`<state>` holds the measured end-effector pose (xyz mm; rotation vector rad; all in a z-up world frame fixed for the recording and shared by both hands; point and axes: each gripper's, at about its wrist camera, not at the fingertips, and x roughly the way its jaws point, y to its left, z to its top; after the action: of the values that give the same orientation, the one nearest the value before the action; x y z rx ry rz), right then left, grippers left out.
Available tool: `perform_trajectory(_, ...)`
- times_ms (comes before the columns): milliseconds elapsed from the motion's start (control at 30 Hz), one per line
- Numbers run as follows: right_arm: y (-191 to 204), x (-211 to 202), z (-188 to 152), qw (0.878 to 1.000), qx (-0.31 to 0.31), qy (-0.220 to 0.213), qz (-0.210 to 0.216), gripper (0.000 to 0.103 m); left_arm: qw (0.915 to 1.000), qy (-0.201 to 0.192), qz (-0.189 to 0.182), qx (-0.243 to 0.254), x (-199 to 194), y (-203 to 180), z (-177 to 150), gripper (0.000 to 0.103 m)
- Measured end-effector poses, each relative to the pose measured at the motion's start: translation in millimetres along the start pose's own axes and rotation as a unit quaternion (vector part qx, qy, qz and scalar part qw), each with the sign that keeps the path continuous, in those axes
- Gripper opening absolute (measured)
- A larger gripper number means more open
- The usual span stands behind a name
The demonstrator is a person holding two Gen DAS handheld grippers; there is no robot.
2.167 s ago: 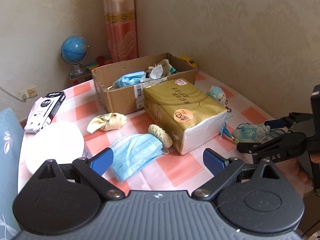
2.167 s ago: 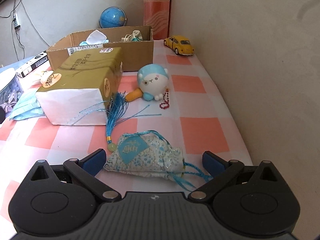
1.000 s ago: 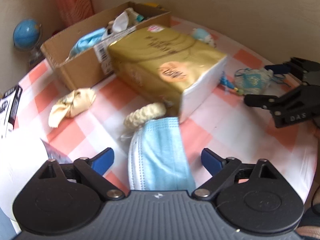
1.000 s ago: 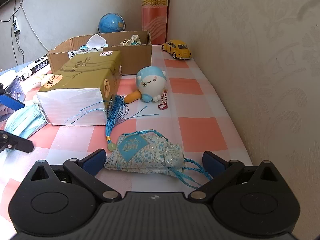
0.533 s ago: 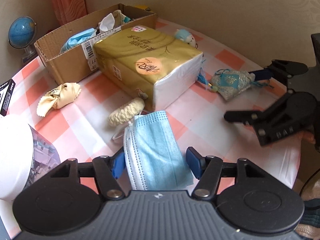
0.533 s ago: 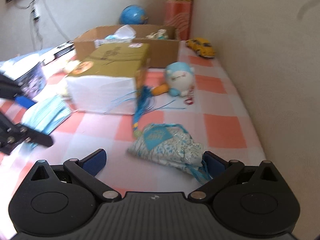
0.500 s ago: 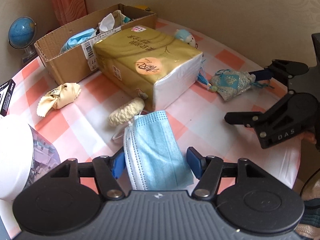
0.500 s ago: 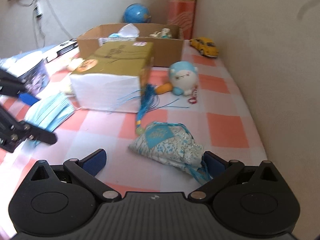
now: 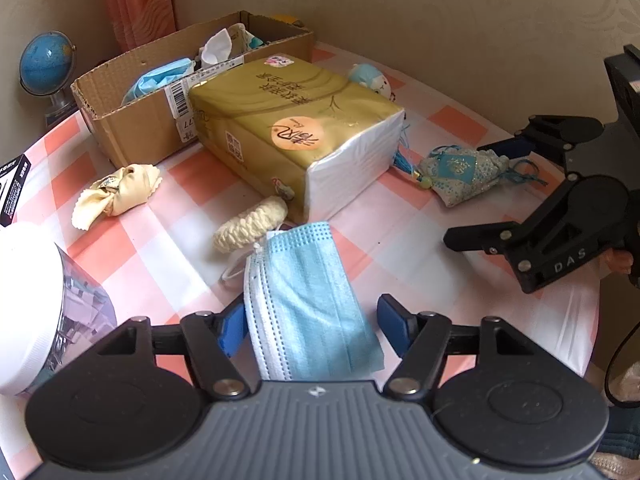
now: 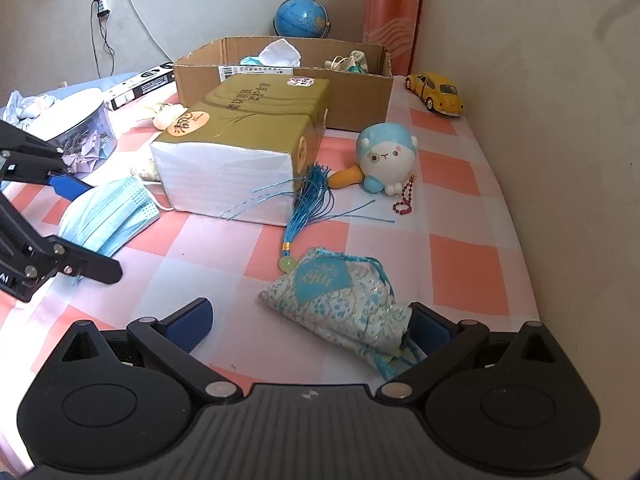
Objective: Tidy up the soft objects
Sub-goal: 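Lower the right tool over the blue floral pouch and close on it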
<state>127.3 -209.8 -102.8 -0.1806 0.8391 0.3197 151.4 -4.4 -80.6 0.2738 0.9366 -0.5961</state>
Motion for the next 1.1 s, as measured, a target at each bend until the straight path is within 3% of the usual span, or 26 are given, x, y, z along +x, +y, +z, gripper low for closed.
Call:
perform_trajectory(367,-5.1,10.8,10.4,1.0,-0.011,-0.006,0.011,0.103,0.9996,-0.01,0.0,-0.025,2.0,2.0,0.5,0.073)
perform_trajectory(600,-3.8,8.8,7.0,1.0,-0.008,-0.014,0.007,0.103,0.9979,-0.024,0.022,-0.057,1.2,-0.5,-4.0,0.07)
perform_trajectory(700,-3.5,7.8,5.5,1.0,-0.008,-0.018,0.006,0.103,0.9963,-0.03,0.052,-0.061,-0.3,-6.9,-8.3,0.061)
perform_trajectory(833,-3.0,6.7,5.1,1.0,-0.009,-0.017,0.006,0.103,0.995,-0.038,0.061,-0.069,-3.6,-12.5,-11.4,0.049)
perform_trajectory(1100,7.7,0.9,1.2,0.999,-0.038,-0.008,0.037,0.103,0.9966,-0.032,0.036,-0.067,-11.8,-22.0,-20.1,0.049)
